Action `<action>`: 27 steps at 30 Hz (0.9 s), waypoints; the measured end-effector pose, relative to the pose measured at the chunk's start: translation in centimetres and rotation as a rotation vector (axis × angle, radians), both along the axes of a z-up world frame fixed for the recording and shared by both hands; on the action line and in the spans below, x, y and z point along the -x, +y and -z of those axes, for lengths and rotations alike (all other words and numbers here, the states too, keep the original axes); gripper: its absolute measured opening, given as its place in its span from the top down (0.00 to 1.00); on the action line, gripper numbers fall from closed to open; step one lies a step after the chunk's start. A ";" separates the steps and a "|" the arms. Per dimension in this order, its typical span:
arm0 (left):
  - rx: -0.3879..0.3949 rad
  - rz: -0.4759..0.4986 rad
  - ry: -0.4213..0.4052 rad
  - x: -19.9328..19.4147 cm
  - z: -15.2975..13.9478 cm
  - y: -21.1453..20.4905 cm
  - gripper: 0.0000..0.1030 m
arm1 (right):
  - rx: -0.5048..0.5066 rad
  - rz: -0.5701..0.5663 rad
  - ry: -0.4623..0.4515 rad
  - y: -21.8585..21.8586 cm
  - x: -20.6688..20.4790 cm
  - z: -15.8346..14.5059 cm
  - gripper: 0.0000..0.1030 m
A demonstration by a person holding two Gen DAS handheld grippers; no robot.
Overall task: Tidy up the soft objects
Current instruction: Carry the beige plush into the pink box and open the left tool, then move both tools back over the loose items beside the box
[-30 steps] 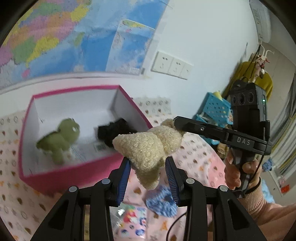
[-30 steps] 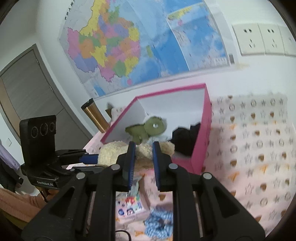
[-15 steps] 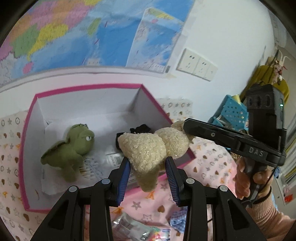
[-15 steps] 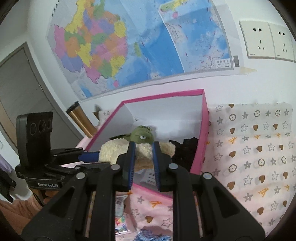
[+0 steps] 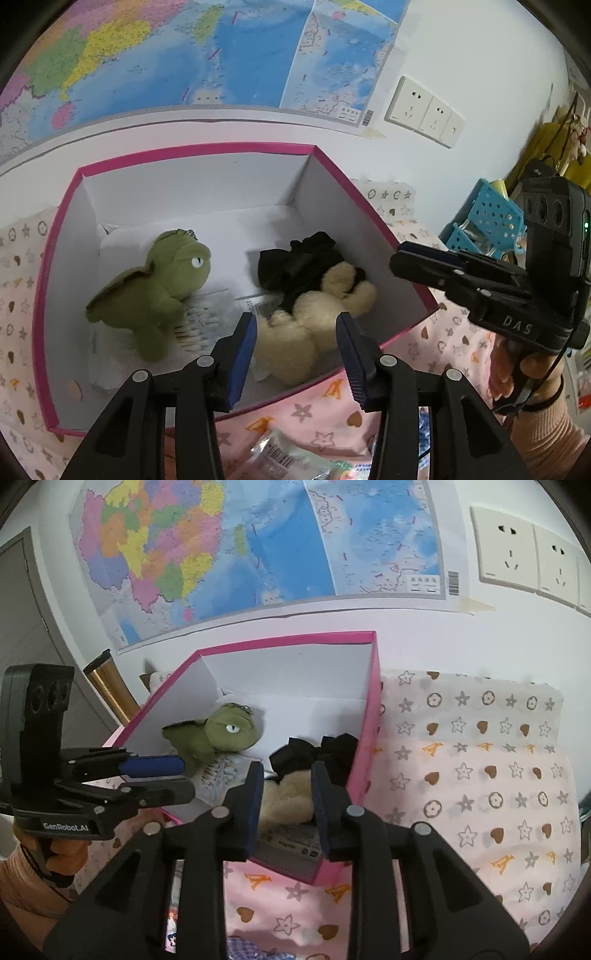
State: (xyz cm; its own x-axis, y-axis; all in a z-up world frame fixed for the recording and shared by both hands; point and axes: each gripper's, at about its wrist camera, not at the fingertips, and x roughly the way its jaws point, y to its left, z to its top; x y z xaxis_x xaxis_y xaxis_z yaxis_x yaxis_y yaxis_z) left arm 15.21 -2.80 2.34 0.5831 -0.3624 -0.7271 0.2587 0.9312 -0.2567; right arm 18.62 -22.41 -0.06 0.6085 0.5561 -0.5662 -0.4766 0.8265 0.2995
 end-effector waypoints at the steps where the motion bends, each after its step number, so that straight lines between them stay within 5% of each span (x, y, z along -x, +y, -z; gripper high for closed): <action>1: -0.004 0.004 -0.004 0.2 0.0 0.0 0.56 | 0.000 0.000 -0.002 -0.1 0.1 0.0 0.72; 14: 0.007 0.035 -0.083 3.6 -1.9 0.1 0.55 | -0.053 -0.028 0.016 -1.0 2.5 -0.5 0.72; 27: 0.041 -0.062 -0.144 9.6 -2.5 5.4 0.50 | -0.121 -0.218 0.026 1.6 8.6 -1.0 0.67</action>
